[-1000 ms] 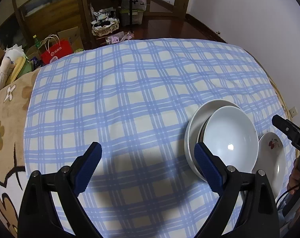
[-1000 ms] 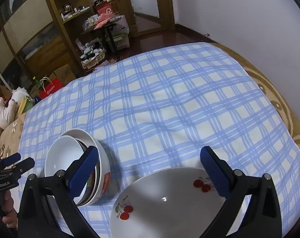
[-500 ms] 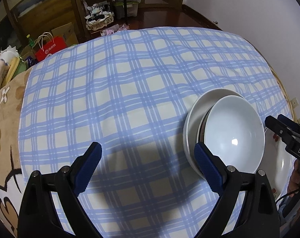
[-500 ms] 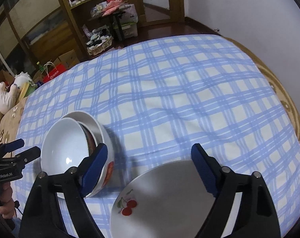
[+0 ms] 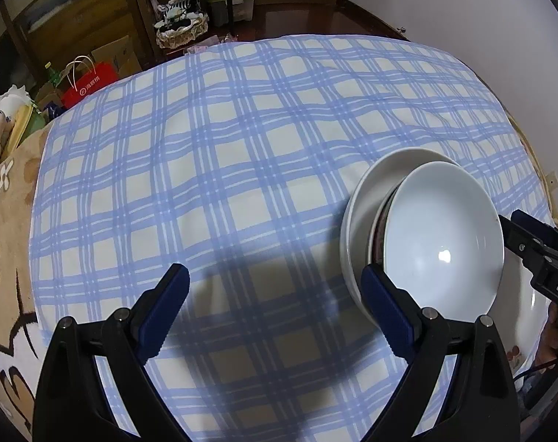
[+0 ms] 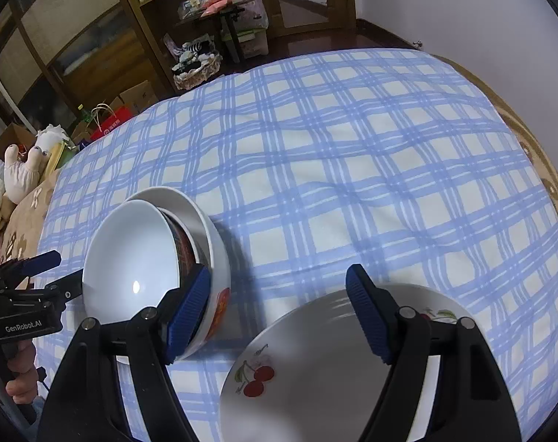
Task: Organize plates and bowls
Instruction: 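Move both tools to the bowl stack rim and close them on it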
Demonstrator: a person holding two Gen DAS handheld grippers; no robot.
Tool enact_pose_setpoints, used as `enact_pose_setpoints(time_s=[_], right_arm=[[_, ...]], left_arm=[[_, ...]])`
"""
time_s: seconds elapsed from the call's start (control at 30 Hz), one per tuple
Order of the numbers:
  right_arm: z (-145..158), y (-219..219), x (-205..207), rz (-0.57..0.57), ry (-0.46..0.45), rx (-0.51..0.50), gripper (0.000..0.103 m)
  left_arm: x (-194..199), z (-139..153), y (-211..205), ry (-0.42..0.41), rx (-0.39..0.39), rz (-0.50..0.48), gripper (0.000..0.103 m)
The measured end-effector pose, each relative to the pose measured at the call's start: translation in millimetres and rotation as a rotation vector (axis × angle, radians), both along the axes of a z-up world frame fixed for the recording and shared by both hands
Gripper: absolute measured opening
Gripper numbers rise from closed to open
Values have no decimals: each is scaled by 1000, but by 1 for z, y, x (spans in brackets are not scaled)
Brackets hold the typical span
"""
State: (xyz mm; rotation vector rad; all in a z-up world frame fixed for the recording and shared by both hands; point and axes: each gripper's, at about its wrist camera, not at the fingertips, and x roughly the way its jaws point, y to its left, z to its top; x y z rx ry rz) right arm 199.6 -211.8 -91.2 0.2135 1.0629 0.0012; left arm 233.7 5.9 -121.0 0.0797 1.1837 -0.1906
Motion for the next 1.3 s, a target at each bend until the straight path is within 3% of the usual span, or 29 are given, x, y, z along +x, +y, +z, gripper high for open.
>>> enact_pose_setpoints(time_s=[0.47, 0.73, 1.13, 1.23, 1.3], right_arm=[[1, 6, 1, -3, 18, -46, 81], [-1, 2, 4, -55, 67, 10, 81], [7, 17, 0, -3, 34, -95, 79], [9, 21, -1, -11, 35, -110, 79], [11, 26, -2, 10, 26, -125, 72]], left_arm=[[2, -5, 4, 19, -15, 26, 93], [3, -7, 2, 20, 3, 23, 93], [3, -6, 3, 17, 9, 38, 93], [1, -4, -2, 4, 16, 13, 85], [1, -3, -3, 3, 2, 6, 80]])
